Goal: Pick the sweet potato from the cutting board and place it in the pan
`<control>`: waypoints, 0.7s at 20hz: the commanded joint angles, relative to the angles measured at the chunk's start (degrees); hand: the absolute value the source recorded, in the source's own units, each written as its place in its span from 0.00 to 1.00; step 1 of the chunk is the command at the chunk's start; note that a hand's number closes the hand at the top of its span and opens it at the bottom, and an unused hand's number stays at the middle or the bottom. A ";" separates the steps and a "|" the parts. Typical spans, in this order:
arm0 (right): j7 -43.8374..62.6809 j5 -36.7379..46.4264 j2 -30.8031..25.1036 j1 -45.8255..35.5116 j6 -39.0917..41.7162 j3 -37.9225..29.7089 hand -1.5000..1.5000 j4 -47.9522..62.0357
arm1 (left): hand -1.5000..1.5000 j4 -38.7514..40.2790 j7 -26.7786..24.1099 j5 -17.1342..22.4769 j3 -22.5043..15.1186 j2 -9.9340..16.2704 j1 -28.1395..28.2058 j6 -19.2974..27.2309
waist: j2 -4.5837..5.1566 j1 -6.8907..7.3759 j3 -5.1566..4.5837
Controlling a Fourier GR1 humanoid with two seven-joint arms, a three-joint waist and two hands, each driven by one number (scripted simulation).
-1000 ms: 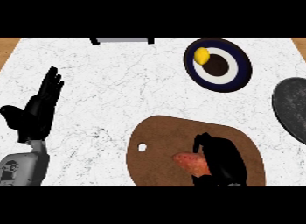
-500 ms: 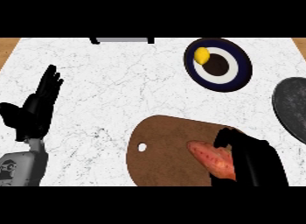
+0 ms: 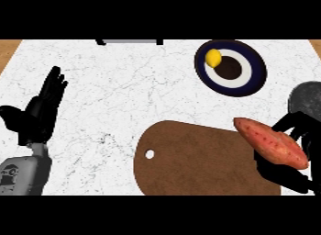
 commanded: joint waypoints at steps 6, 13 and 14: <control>-17.39 -15.19 -10.02 -6.33 -4.22 -25.24 1.00 22.02 | 0.50 1.14 -1.05 -1.10 -0.29 -0.62 -0.49 0.77 | 0.13 0.44 0.00; -31.64 -10.95 -18.90 -13.25 -12.49 -31.75 1.00 48.00 | 0.50 -1.77 1.80 1.38 1.05 1.68 -0.40 -2.02 | 0.44 2.03 0.07; -36.29 -13.60 -21.43 -13.36 -12.60 -34.76 1.00 53.65 | 0.50 -0.97 1.06 0.01 -0.12 -0.13 -1.79 -0.14 | 0.67 1.89 0.15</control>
